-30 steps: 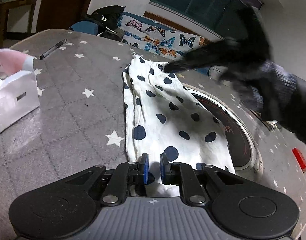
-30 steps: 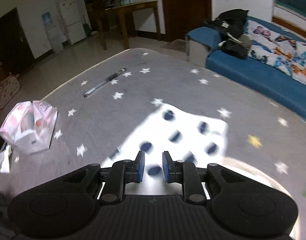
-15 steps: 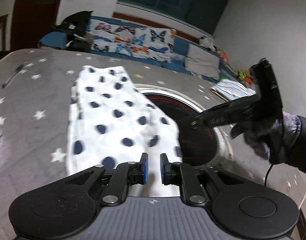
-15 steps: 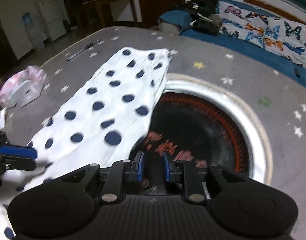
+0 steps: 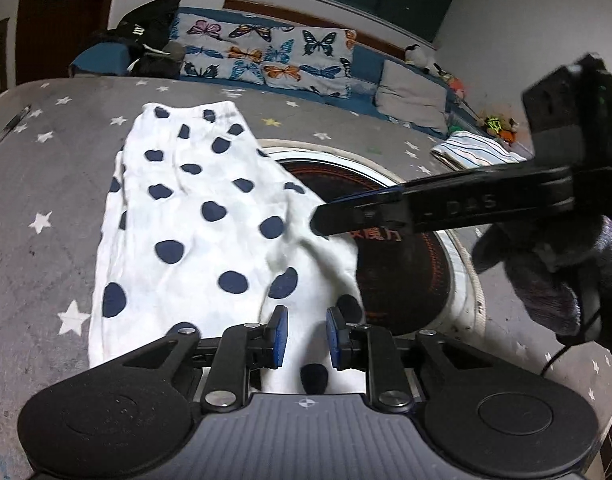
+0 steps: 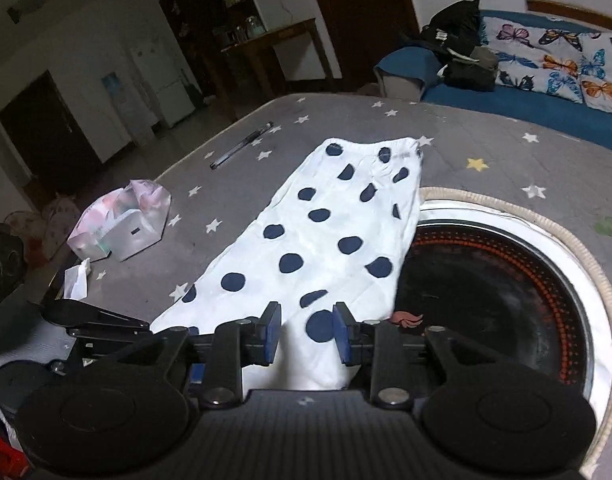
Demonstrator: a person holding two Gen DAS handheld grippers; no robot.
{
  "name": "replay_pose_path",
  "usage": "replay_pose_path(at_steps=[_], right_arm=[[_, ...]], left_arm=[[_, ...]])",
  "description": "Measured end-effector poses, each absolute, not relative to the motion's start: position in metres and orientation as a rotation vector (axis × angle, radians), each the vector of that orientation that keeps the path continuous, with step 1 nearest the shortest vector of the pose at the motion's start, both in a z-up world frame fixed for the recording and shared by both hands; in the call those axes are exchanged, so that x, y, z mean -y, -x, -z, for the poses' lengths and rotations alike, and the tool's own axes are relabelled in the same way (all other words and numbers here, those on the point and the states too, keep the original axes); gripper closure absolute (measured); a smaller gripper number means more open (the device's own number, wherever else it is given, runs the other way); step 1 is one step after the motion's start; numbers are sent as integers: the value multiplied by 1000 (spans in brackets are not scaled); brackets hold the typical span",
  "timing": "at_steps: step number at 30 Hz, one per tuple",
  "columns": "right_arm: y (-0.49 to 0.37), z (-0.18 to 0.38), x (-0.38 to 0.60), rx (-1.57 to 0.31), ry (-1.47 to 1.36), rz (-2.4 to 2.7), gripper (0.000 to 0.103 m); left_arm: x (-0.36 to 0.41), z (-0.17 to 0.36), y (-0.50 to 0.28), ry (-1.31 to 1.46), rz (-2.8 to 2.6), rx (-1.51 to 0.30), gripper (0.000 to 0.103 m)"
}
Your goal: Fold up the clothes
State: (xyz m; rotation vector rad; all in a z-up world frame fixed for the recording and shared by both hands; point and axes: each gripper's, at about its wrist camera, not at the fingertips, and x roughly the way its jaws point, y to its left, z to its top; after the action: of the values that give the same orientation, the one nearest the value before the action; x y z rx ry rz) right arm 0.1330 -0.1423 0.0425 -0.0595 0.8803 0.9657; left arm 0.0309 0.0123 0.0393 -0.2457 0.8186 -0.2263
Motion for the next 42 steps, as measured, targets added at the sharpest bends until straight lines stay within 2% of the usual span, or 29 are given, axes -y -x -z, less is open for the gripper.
replay_pose_path(at_steps=[10, 18, 20, 21, 22, 24, 29, 36, 42], right_arm=[[-128, -13, 175, -960, 23, -910, 74], [-123, -3, 165, -948, -25, -945, 74], [-120, -3, 163, -938, -21, -948, 79], [-119, -4, 163, -934, -21, -951, 93], [-118, -6, 162, -924, 2, -941, 97], [-114, -12, 161, -905, 49, -923, 97], [-107, -30, 166, -854, 173, -879, 98], [-105, -17, 167, -912, 256, -841, 96], [-106, -41, 173, -811, 223, -820, 92]], left_arm=[[-27, -31, -33, 318, 215, -820, 79], [-32, -29, -32, 352, 205, -813, 79], [-32, -29, -32, 353, 206, -812, 79], [-32, -30, -31, 353, 205, -812, 77], [-32, -30, -30, 353, 205, -812, 76], [-32, -33, -26, 345, 209, -805, 66], [-41, -36, -16, 339, 206, -801, 66], [-63, -37, -6, 355, 166, -802, 69], [-74, -48, -21, 367, 143, -759, 69]])
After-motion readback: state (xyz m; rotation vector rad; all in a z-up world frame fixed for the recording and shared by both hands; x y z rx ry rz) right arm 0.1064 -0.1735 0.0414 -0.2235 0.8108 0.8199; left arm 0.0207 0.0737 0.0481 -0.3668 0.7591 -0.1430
